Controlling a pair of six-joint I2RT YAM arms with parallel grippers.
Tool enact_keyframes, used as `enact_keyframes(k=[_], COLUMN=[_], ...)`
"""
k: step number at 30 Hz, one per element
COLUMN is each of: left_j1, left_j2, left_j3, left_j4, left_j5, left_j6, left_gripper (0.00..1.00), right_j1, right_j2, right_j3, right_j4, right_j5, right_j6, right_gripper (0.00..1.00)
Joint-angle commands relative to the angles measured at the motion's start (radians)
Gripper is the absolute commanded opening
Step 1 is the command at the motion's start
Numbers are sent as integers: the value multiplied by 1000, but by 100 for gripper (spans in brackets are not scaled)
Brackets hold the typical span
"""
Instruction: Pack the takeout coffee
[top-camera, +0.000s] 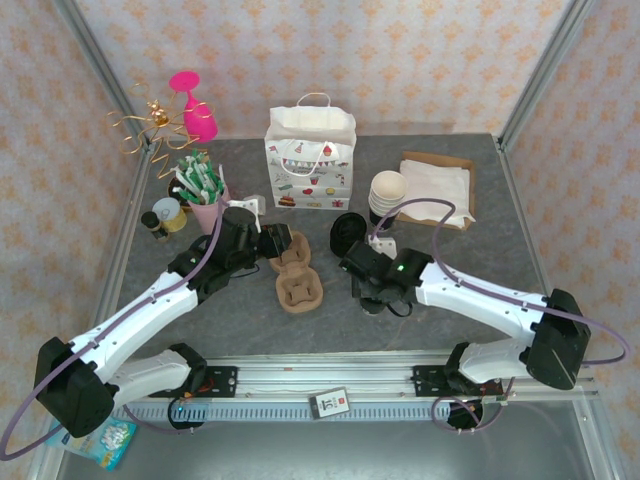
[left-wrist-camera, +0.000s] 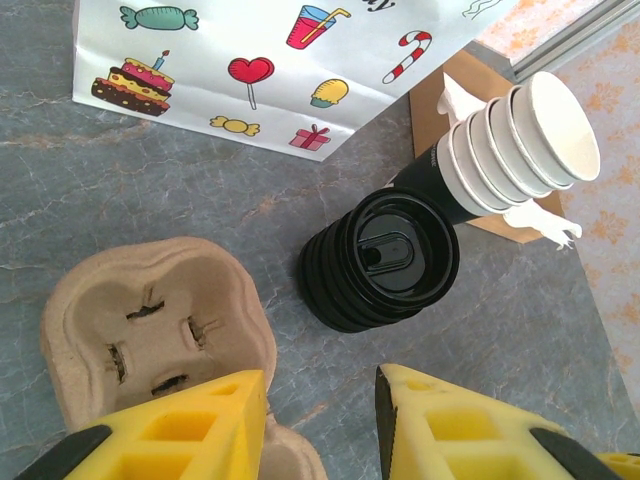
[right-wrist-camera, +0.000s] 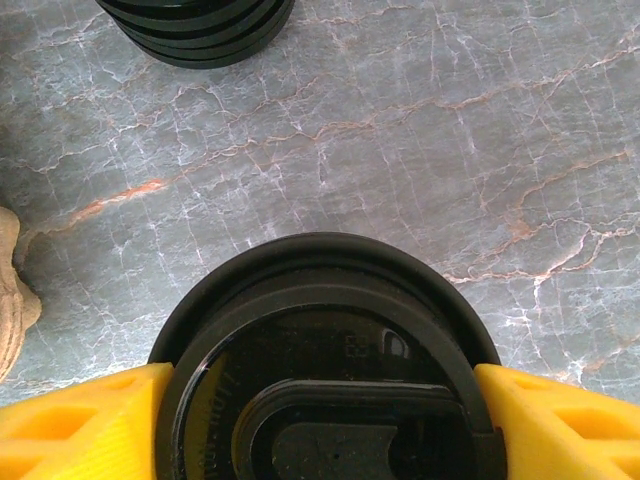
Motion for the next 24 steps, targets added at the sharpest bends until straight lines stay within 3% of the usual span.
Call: enact_keyframes(k=[1,11,24], left_j1=[-4,-4,-4], left_j2=[5,8,7], left_j3=[-8,-3,-2], left_j4=[-23,-13,-10], left_j5=[-29,-23,-17], left_j6=[19,10,11], left_gripper=[37,36,36], right_j1=[4,4,5], right_j2=[38,29,-31], right_j3=[-95,-143,-19], right_j4=[1,30,7], right_j5=[-54,-69,-55], right_j6=[15,23,28], right_gripper=[74,78,87])
